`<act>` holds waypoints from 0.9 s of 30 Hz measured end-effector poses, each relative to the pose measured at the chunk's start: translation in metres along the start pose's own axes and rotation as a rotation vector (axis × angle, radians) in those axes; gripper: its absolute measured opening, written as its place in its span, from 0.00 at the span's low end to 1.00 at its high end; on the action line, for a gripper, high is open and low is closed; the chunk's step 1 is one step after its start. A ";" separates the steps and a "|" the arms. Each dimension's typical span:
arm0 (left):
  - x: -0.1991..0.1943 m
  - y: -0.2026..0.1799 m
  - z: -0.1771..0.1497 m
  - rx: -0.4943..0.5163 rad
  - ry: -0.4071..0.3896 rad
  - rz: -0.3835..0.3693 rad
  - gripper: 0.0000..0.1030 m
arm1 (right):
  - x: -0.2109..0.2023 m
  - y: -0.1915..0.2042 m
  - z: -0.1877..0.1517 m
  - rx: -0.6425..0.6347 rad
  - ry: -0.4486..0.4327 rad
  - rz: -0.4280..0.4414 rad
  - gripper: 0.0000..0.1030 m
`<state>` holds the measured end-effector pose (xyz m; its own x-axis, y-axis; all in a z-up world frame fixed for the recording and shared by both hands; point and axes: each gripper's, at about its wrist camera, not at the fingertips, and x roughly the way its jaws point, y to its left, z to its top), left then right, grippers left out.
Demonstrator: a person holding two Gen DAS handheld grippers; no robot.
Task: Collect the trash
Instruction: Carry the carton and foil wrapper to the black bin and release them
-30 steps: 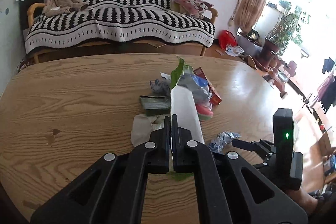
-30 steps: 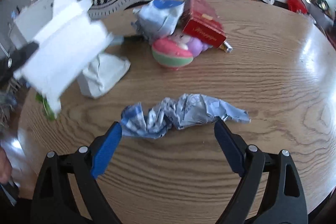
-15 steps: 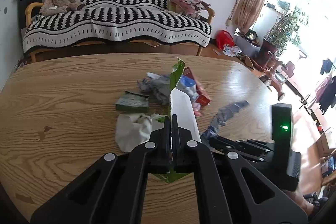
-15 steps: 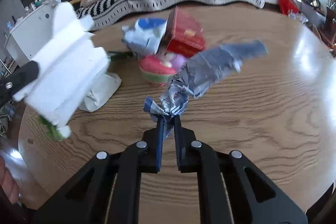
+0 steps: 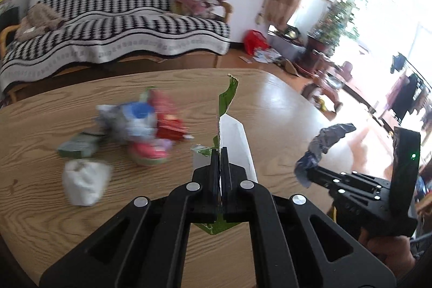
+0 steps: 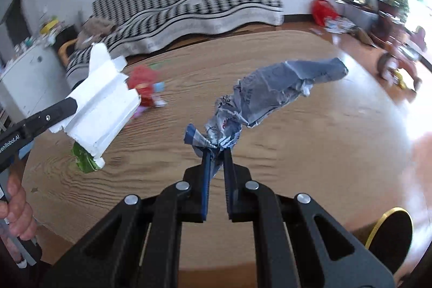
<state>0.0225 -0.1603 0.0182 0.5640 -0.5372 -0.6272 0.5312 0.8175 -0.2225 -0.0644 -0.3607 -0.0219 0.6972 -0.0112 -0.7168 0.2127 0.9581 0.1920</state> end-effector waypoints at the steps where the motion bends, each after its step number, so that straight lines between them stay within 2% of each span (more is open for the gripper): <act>1: 0.006 -0.015 0.000 0.011 0.003 -0.020 0.01 | -0.007 -0.016 -0.003 0.019 -0.007 -0.015 0.10; 8: 0.048 -0.113 -0.003 0.073 0.038 -0.157 0.01 | -0.066 -0.138 -0.034 0.186 -0.044 -0.150 0.10; 15: 0.087 -0.219 -0.029 0.163 0.091 -0.311 0.01 | -0.127 -0.245 -0.088 0.351 -0.057 -0.292 0.10; 21: 0.115 -0.290 -0.060 0.220 0.153 -0.410 0.01 | -0.153 -0.307 -0.134 0.455 -0.025 -0.371 0.10; 27: 0.143 -0.350 -0.101 0.290 0.228 -0.473 0.01 | -0.152 -0.349 -0.171 0.522 0.079 -0.416 0.10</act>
<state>-0.1466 -0.5022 -0.0694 0.0919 -0.7445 -0.6612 0.8602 0.3938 -0.3239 -0.3620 -0.6445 -0.0945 0.4377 -0.3095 -0.8442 0.7699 0.6140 0.1740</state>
